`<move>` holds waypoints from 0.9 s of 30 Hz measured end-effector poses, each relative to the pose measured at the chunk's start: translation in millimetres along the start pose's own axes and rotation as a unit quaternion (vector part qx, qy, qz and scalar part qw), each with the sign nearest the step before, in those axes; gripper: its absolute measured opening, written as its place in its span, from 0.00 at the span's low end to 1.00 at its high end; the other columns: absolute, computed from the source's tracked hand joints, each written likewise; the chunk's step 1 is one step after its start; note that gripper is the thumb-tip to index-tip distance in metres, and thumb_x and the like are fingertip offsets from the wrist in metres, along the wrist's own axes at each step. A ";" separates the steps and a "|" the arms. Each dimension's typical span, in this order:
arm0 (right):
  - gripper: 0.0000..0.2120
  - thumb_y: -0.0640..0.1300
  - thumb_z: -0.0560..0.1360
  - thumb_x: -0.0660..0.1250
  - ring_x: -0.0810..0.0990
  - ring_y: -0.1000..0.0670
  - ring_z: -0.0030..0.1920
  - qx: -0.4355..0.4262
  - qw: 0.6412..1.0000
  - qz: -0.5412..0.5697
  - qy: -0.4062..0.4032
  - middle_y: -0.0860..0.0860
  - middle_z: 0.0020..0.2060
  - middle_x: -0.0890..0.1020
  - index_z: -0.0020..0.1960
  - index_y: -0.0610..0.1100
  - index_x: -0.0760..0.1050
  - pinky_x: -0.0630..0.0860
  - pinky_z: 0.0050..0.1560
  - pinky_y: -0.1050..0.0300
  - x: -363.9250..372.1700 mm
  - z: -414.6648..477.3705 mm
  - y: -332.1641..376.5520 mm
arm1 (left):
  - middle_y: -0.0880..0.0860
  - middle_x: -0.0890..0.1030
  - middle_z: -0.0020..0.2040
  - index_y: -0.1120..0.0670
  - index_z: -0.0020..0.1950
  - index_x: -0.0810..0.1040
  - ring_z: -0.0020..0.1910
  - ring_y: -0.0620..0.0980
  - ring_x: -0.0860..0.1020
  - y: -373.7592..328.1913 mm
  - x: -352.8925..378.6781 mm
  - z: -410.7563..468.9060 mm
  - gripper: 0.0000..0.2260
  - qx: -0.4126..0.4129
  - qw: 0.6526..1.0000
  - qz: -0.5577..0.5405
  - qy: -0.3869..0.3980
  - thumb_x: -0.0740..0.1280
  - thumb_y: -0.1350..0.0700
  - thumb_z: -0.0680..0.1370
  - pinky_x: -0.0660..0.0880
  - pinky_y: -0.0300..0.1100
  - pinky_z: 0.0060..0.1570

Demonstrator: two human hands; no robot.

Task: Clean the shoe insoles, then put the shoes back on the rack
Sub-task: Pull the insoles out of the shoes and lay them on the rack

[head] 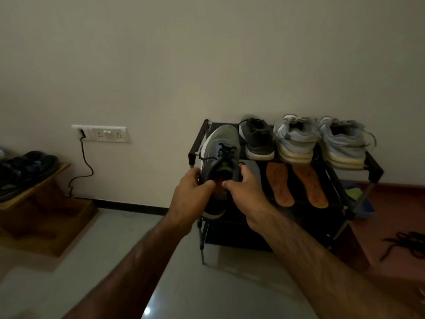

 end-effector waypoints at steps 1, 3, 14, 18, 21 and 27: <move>0.26 0.37 0.80 0.66 0.80 0.56 0.52 0.005 1.000 -0.007 -0.001 0.53 0.58 0.80 0.74 0.55 0.67 0.79 0.48 0.59 -0.5 -9.3 -10.5 | 0.51 0.83 0.54 0.51 0.63 0.75 0.50 0.48 0.85 8.5 0.9 -10.2 0.14 -0.008 1.000 -0.002 0.003 0.69 0.60 0.78 0.82 0.41 0.47; 0.32 0.36 0.80 0.65 0.79 0.56 0.52 0.021 1.000 -0.015 -0.008 0.54 0.58 0.77 0.79 0.55 0.62 0.79 0.50 0.57 -2.2 -26.3 -32.7 | 0.52 0.84 0.55 0.52 0.65 0.75 0.51 0.49 0.85 30.0 2.5 -27.4 0.16 -0.030 1.000 -0.006 0.003 0.69 0.61 0.78 0.83 0.45 0.50; 0.26 0.31 0.77 0.66 0.80 0.54 0.56 0.098 0.992 -0.080 0.017 0.55 0.58 0.79 0.63 0.61 0.71 0.83 0.56 0.49 -1.6 -74.2 -175.8 | 0.51 0.82 0.58 0.53 0.69 0.74 0.57 0.48 0.82 178.4 30.2 -87.4 0.22 -0.127 0.991 -0.019 0.025 0.68 0.66 0.76 0.81 0.43 0.54; 0.26 0.30 0.78 0.66 0.80 0.53 0.58 0.127 0.987 -0.095 0.021 0.56 0.57 0.79 0.59 0.62 0.69 0.83 0.54 0.52 -0.3 -75.4 -230.4 | 0.52 0.83 0.58 0.56 0.68 0.75 0.57 0.50 0.82 227.8 39.2 -87.9 0.24 -0.180 0.982 -0.004 0.056 0.70 0.68 0.74 0.82 0.47 0.57; 0.28 0.29 0.77 0.65 0.80 0.52 0.56 0.158 0.982 -0.102 0.023 0.57 0.54 0.78 0.61 0.62 0.68 0.83 0.54 0.52 5.8 -70.2 -273.6 | 0.51 0.82 0.57 0.56 0.66 0.75 0.53 0.46 0.81 262.8 45.1 -82.1 0.22 -0.223 0.971 0.022 0.079 0.72 0.68 0.73 0.80 0.40 0.50; 0.31 0.27 0.72 0.67 0.81 0.48 0.58 0.205 0.974 -0.095 0.025 0.53 0.60 0.81 0.63 0.58 0.73 0.84 0.55 0.45 21.4 -52.9 -348.6 | 0.52 0.80 0.52 0.57 0.65 0.73 0.46 0.46 0.77 329.1 48.5 -58.9 0.20 -0.345 0.930 0.069 0.101 0.70 0.67 0.75 0.78 0.45 0.49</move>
Point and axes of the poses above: each hand's wrist, its own z-axis towards the middle knuckle, its own x-axis out of the palm, y = z × x, the point moved 7 cm from there along z, towards the middle knuckle
